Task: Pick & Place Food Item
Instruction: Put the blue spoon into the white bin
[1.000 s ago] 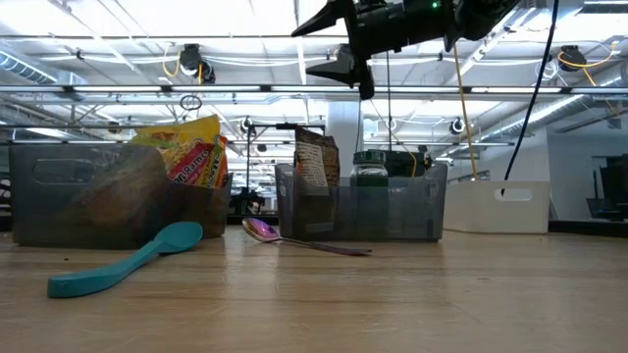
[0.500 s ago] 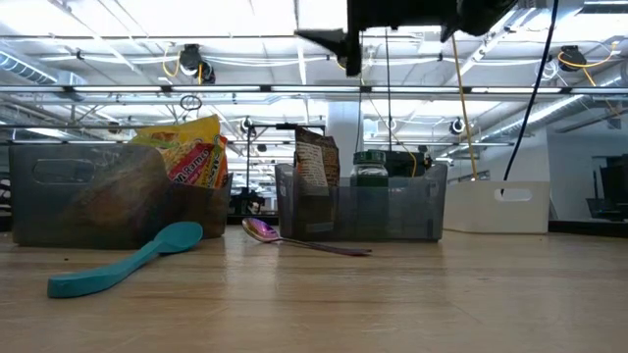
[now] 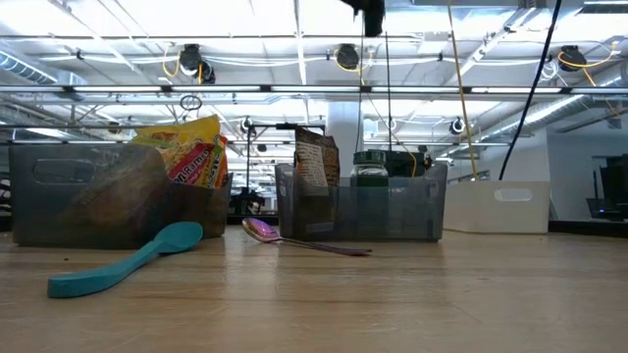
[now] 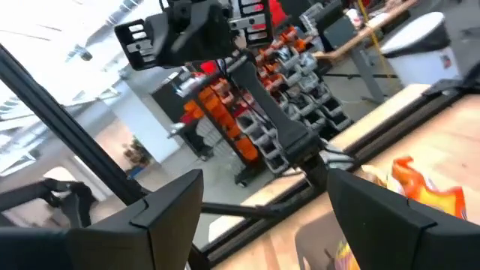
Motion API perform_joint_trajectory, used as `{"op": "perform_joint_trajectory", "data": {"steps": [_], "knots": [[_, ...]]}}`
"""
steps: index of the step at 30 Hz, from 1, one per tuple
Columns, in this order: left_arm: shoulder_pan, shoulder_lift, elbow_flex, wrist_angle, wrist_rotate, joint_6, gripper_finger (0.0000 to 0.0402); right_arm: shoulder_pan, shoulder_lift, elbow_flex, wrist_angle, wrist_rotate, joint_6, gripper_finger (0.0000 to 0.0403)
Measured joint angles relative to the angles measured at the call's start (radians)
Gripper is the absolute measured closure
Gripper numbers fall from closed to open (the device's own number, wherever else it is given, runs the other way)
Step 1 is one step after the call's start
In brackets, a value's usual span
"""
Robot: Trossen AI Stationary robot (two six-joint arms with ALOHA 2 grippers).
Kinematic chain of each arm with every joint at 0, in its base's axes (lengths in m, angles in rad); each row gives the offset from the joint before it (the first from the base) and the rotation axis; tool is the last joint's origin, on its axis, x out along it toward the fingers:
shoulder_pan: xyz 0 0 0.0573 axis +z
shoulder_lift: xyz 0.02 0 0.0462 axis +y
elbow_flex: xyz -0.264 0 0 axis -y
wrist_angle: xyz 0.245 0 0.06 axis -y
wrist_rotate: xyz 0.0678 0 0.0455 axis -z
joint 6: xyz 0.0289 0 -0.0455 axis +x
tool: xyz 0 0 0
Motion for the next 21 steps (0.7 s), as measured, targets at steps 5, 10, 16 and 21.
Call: {"op": "perform_joint_trajectory", "data": {"steps": [5, 10, 16, 21], "knots": [[-0.107, -0.016, 0.000, -0.160, -0.145, -0.019, 0.0314, 0.069, 0.008, 0.131, -0.289, 0.058, -0.008, 0.0126], [-0.207, -0.007, 0.000, -0.204, -0.263, -0.040, 0.0314, 0.071, 0.084, 0.319, -0.558, 0.007, -0.004, 0.0126], [-0.304, 0.020, 0.000, -0.204, -0.417, -0.099, 0.0314, 0.063, 0.191, 0.442, -0.771, -0.156, 0.038, 0.0126], [-0.389, 0.078, 0.000, -0.172, -0.542, -0.179, 0.0314, 0.060, 0.231, 0.446, -0.887, -0.178, 0.112, 0.0126]]}}
